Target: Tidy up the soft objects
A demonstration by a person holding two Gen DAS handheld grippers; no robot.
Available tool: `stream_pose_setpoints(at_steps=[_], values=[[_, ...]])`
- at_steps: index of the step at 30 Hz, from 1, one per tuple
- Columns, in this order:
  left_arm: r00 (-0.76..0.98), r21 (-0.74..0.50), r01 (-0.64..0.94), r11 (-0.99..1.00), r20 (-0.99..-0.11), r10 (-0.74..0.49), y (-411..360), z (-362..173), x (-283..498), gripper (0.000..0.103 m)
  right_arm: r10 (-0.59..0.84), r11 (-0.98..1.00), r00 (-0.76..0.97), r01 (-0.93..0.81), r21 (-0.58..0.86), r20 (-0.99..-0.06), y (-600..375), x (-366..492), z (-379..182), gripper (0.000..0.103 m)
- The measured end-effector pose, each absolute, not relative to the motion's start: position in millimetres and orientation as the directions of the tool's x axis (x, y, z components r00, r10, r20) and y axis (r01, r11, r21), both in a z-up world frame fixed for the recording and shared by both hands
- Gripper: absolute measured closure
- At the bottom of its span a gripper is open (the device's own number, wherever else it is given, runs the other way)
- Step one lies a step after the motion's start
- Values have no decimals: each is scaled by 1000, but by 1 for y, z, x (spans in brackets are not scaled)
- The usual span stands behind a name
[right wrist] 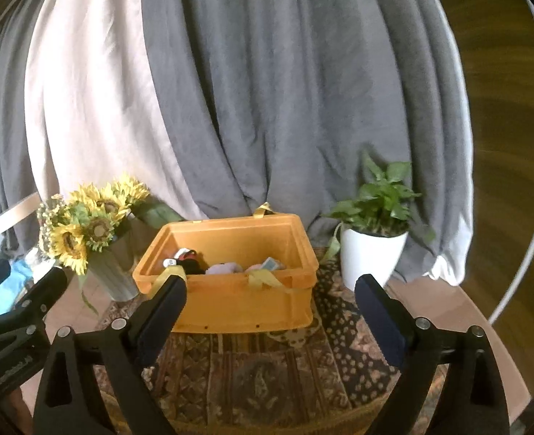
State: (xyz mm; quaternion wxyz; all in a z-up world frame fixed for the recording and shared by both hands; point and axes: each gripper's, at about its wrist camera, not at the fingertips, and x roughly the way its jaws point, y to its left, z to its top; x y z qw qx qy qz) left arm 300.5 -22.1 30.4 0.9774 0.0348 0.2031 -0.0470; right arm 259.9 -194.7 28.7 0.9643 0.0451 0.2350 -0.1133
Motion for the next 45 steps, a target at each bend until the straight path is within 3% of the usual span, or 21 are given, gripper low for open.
stream_pose_setpoints(at_steps=[45], values=[[937, 40, 123, 992, -333, -103, 6, 54, 77, 0, -211, 968, 885, 248, 37, -415, -171, 35, 54, 8]])
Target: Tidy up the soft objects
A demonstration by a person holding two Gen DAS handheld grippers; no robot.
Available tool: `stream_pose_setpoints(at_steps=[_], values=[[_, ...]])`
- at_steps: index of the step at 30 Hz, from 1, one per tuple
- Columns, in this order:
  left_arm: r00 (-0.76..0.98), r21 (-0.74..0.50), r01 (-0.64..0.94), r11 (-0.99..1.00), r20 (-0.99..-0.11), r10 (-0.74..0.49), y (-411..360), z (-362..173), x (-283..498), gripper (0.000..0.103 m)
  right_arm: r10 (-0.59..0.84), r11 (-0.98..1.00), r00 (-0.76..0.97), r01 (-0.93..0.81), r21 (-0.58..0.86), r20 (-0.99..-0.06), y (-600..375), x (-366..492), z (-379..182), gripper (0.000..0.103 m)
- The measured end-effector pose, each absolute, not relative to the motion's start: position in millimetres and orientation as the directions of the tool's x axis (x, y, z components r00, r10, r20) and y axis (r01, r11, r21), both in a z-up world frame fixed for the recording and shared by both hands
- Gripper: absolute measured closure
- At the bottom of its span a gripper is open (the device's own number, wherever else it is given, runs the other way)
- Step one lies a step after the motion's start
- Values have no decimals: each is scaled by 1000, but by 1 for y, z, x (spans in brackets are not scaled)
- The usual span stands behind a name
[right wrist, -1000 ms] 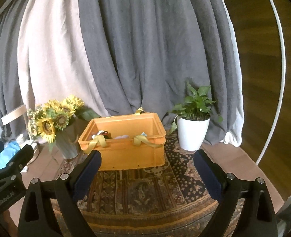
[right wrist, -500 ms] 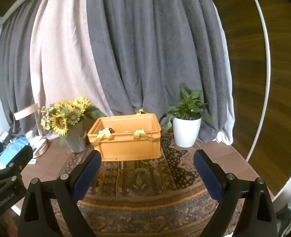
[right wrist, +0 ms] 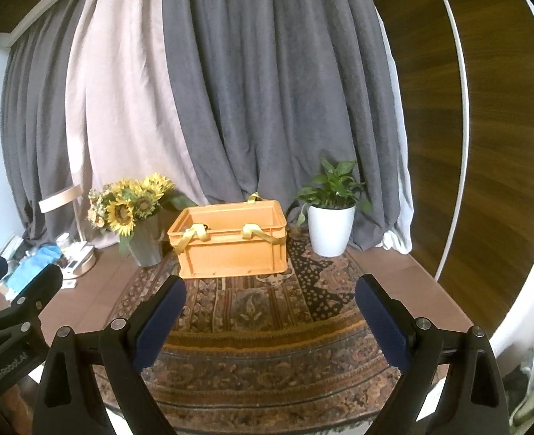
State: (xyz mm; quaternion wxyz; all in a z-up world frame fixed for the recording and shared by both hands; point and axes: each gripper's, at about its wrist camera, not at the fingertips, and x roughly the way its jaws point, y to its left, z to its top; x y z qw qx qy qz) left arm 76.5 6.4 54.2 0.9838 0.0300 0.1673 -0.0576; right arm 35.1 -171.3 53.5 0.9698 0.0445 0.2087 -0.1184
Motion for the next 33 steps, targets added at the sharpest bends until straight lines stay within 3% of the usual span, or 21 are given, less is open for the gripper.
stream_pose_setpoints(at_steps=[33], values=[[941, 53, 156, 986, -312, -132, 7, 57, 22, 0, -228, 963, 883, 267, 39, -411, -169, -17, 56, 8]])
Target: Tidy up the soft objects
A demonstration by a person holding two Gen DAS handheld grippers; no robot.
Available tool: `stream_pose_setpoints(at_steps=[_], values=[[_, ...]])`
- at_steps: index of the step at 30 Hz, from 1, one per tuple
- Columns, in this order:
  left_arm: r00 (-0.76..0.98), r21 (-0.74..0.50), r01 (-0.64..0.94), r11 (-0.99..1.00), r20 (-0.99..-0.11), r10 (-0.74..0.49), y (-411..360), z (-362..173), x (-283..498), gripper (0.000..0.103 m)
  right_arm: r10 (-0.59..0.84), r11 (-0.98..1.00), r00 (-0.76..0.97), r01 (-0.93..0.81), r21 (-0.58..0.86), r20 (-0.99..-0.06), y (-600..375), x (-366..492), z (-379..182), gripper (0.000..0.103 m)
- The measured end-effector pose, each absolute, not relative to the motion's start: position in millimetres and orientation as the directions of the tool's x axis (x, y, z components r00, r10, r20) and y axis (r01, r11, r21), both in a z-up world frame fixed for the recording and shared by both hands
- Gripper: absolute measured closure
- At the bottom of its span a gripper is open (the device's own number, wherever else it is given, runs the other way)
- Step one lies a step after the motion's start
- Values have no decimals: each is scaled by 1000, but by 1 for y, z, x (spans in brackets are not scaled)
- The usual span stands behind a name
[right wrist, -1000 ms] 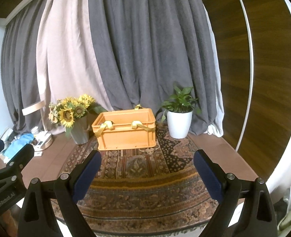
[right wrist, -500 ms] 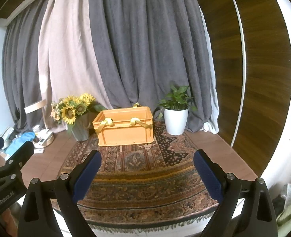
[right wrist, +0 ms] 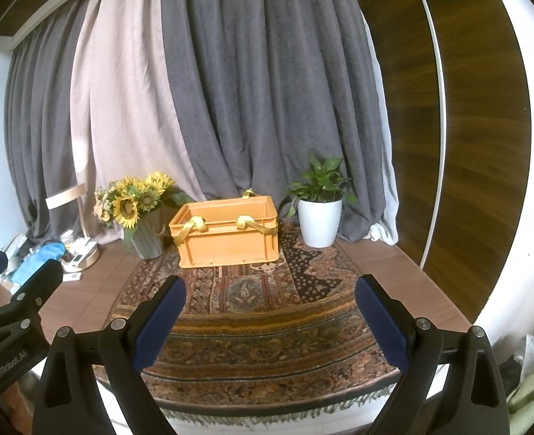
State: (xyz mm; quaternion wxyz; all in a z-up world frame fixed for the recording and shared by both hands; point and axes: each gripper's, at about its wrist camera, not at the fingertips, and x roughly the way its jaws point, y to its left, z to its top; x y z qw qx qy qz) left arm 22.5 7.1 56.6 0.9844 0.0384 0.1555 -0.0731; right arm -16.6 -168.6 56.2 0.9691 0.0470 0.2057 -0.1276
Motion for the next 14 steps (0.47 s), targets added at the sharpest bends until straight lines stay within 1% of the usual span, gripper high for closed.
stream_pose_setpoints(at_steps=[14], values=[[946, 67, 145, 987, -301, -119, 3, 60, 21, 0, -237, 959, 881, 279, 44, -410, -176, -19, 57, 8]])
